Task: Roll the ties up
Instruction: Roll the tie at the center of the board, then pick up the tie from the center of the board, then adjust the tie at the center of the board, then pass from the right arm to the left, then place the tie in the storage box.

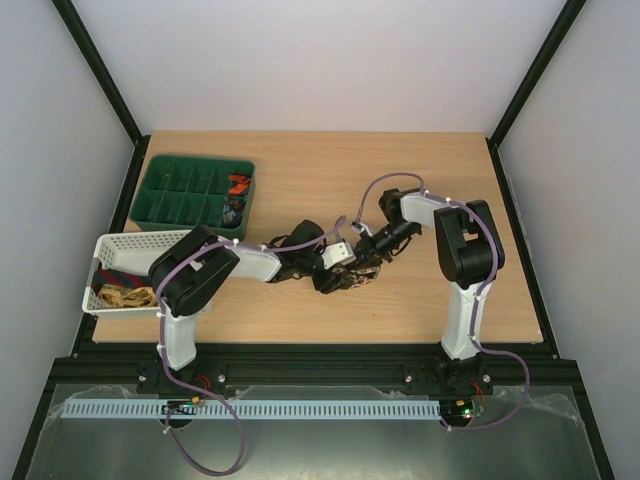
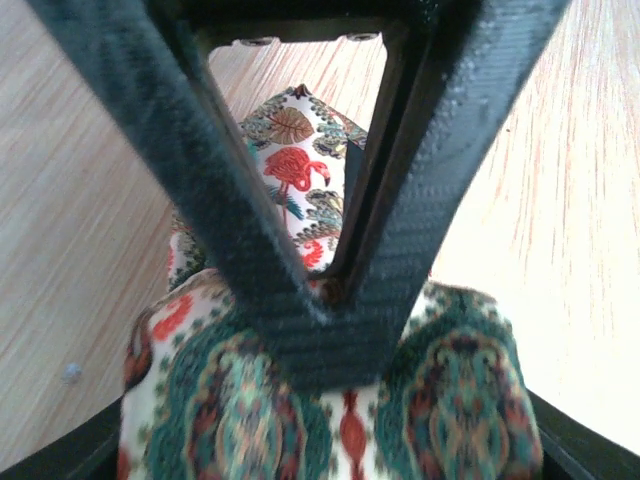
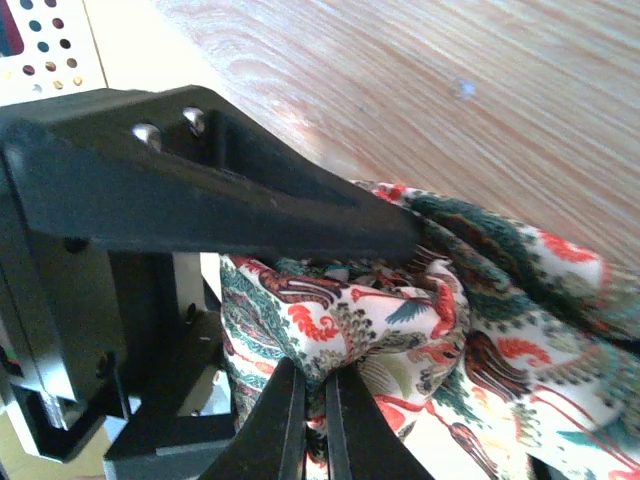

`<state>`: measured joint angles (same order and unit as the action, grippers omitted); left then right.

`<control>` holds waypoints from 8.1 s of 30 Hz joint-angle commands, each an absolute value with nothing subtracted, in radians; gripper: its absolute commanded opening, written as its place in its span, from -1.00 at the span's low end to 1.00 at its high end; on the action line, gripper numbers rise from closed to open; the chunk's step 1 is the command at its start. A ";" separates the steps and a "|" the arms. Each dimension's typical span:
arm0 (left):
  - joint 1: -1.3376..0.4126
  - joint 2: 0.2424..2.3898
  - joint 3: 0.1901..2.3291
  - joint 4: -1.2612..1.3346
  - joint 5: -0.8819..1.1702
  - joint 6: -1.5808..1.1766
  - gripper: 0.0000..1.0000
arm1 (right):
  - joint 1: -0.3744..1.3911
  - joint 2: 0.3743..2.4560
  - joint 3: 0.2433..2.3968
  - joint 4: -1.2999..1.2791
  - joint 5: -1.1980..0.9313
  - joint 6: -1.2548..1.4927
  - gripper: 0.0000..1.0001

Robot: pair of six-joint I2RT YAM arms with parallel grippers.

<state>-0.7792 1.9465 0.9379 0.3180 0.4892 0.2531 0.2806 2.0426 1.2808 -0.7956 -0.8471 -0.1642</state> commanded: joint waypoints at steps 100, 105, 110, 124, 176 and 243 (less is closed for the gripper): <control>-0.823 1.948 0.947 0.333 0.396 0.269 0.67 | 0.166 2.065 1.259 -0.924 -0.899 -0.290 -0.97; -0.823 1.925 0.929 0.362 0.413 0.266 0.99 | 0.166 2.044 1.230 -0.871 -0.911 -0.247 -0.97; -0.825 1.981 0.957 0.361 0.443 0.273 0.99 | 0.166 2.035 1.213 -0.844 -0.926 -0.225 -0.97; -0.833 2.023 0.995 0.334 0.454 0.353 -0.15 | 0.165 2.035 1.220 -0.839 -0.929 -0.207 -0.97; -0.357 1.471 1.118 0.417 1.185 -0.780 0.83 | 0.371 1.567 1.378 0.044 -1.222 0.630 -0.97; 0.062 1.686 1.699 -1.173 1.042 0.846 -0.74 | 0.296 1.471 1.454 -0.309 -0.820 0.188 0.97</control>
<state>-0.0307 1.5597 1.4975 -0.5472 1.1656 0.1753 0.3119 1.5082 1.4120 -0.2100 -0.9401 0.2955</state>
